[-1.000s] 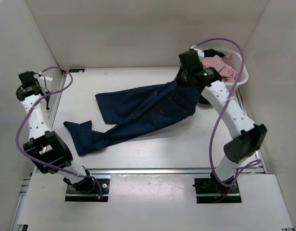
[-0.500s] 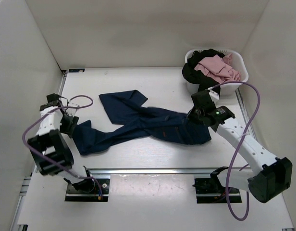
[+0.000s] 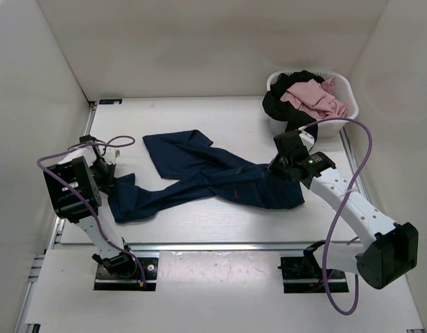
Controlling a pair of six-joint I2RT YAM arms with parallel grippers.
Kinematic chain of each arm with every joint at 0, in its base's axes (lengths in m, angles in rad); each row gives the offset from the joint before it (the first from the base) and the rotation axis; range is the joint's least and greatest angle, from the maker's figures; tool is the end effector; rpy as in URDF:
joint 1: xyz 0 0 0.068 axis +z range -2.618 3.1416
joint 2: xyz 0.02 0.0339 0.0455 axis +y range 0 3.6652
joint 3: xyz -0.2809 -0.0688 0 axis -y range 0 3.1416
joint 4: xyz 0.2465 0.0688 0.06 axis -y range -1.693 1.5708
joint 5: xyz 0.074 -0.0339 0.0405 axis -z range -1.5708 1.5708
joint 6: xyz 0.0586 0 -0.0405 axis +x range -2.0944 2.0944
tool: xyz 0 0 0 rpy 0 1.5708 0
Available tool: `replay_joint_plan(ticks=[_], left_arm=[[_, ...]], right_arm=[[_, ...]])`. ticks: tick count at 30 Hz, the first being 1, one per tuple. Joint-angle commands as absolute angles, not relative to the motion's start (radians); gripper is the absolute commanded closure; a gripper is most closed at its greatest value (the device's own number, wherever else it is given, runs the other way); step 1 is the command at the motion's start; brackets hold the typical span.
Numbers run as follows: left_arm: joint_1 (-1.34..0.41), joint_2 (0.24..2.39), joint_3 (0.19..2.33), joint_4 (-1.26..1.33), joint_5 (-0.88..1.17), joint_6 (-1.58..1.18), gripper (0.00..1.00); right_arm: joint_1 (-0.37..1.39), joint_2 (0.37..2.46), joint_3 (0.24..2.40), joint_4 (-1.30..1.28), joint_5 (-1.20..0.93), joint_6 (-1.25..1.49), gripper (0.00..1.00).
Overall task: Fold and stack the trousers
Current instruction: Flatten the trousers out
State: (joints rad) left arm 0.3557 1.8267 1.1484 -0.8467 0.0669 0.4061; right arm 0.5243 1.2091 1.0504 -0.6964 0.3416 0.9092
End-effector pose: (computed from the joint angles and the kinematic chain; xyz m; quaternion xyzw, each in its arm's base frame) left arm 0.3077 0.1101 0.1450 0.0259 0.9988 -0.0225 0.0337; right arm 0.2334 0.1123 0.2990 0.2350 0.8946 0.1067 0.3648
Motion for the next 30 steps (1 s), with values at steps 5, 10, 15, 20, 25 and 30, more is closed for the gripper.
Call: replay_joint_plan(ticks=[5, 10, 15, 20, 25, 30], left_arm=[[0.391, 1.672, 1.337, -0.819, -0.015, 0.429, 0.85], [0.455, 1.629, 1.56, -0.877, -0.168, 0.56, 0.85], [0.52, 1.579, 1.481, -0.887, -0.216, 0.62, 0.85], [0.535, 1.51, 1.242, -0.861, -0.181, 0.629, 0.85], [0.535, 1.451, 1.036, -0.836, -0.153, 0.6, 0.85], [0.545, 1.407, 0.878, -0.805, -0.153, 0.6, 0.85]], right_arm=[[0.473, 1.265, 1.287, -0.663, 0.377, 0.795, 1.0], [0.399, 1.293, 1.495, -0.704, 0.339, 0.689, 1.0], [0.376, 1.18, 1.459, -0.775, 0.421, 0.722, 1.0], [0.356, 0.982, 1.084, -0.934, 0.552, 0.972, 0.83], [0.356, 0.806, 0.663, -1.083, 0.456, 1.402, 0.61], [0.356, 0.415, 0.39, -1.137, 0.351, 1.644, 0.37]])
